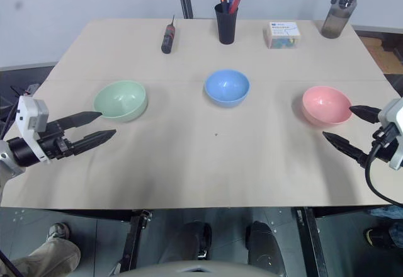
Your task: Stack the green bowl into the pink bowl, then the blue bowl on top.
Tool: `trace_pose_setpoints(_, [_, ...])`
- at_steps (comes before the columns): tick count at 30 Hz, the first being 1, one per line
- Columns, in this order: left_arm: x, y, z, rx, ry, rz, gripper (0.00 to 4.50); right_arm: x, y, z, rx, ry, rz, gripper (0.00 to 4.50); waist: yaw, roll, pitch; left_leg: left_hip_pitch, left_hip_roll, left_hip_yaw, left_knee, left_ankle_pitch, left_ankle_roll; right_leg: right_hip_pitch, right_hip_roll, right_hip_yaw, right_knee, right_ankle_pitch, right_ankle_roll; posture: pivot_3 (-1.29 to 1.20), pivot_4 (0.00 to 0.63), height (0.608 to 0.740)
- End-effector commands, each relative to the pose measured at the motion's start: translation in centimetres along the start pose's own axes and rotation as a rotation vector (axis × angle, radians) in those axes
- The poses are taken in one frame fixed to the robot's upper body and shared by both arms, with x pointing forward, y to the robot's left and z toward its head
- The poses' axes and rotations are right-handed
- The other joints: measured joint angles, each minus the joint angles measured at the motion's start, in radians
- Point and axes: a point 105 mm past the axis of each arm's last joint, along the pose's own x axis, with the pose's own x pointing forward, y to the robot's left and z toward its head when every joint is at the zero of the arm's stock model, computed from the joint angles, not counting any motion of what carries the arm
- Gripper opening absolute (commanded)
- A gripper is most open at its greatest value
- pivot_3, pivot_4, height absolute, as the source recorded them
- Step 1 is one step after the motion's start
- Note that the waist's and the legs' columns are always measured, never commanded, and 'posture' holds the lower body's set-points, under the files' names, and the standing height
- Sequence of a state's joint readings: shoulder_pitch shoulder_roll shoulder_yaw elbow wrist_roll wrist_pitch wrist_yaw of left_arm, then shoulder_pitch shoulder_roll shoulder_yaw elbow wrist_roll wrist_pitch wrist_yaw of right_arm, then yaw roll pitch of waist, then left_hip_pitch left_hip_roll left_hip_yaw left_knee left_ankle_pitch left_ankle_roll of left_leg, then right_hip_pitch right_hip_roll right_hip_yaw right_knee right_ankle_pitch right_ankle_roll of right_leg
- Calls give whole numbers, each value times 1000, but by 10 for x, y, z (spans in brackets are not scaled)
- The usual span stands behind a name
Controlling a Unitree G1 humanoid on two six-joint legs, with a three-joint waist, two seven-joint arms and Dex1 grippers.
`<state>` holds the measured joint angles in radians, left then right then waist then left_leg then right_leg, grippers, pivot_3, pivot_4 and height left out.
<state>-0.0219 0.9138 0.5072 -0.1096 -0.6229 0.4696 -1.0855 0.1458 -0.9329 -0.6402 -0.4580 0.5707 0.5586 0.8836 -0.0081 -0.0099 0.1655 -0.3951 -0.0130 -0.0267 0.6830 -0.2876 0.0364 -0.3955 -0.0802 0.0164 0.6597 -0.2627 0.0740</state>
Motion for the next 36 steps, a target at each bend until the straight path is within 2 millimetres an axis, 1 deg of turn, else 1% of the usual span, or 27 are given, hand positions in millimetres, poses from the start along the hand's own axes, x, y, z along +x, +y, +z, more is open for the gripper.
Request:
trace_pose_setpoints(1, [5, -4, 17, 54, -55, -10, 3931, 3, -1, 8, -36, -34, -18, 4500, 0, 0, 0, 0, 0, 0, 0, 0, 0, 0, 0, 0, 0, 0, 0, 0, 150, 740])
trace_pose_setpoints(4, [18, -14, 28, 68, -110, -55, 3931, 13, 1, 7, -34, -59, -17, 4500, 1, 0, 0, 0, 0, 0, 0, 0, 0, 0, 0, 0, 0, 0, 0, 0, 150, 740])
trace_pose_setpoints(8, [35, -29, 36, 84, -162, -112, 3931, 30, 7, 4, -26, -75, -18, 4500, 0, 0, 0, 0, 0, 0, 0, 0, 0, 0, 0, 0, 0, 0, 0, 0, 150, 740])
trace_pose_setpoints(10, [43, -36, 38, 90, -183, -134, 3931, 40, 9, 3, -15, -81, -13, 4500, -2, 0, 0, 0, 0, 0, 0, 0, 0, -1, 0, 0, 0, 0, 0, 0, 150, 740])
trace_pose_setpoints(15, [57, -50, 36, 104, -199, -173, 3931, 60, 2, -5, -75, -21, -95, 4500, -3, 0, 0, 0, -1, 0, 0, 1, -2, -1, 1, 0, 1, 0, 0, 0, 150, 740])
trace_pose_setpoints(17, [60, -54, 37, 97, -218, -187, 3931, 69, 1, -6, -79, -16, -90, 4500, -3, 0, 0, -1, -1, 0, 0, 1, -2, -1, 1, 0, 1, 0, 0, 0, 150, 740])
trace_pose_setpoints(19, [62, -57, 37, 102, -232, -205, 3931, 78, -4, -8, -89, -4, -113, 4500, -3, 0, 0, -1, -1, 0, 0, 1, -2, -1, 1, 0, 1, 0, 0, 0, 150, 740])
trace_pose_setpoints(22, [63, -64, 38, 117, -253, -251, 3931, 85, -7, -13, -104, 12, -128, 4500, -3, 0, 0, -1, -1, 0, 0, 1, -2, -1, 2, 0, 1, 0, 0, 0, 150, 740])
trace_pose_setpoints(27, [67, -69, 47, 127, -296, -296, 3931, 94, -16, -24, -91, 71, -169, 4500, -2, 0, 0, -1, -1, 0, 0, 2, -3, -1, 2, 0, 0, 0, 0, 0, 150, 740])
trace_pose_setpoints(35, [73, -83, 46, 129, -308, -327, 3931, 107, -20, -39, -100, 138, -181, 4500, -4, 0, 0, -1, -1, 0, 1, 2, -3, -1, 2, 0, 0, 0, 0, 0, 150, 740])
trace_pose_setpoints(36, [73, -84, 46, 129, -309, -328, 3961, 108, -20, -41, -94, 145, -181, 4249, -4, 0, 0, -1, -1, 1, 1, 2, -3, -1, 2, 0, 0, 0, 0, 0, 150, 740])
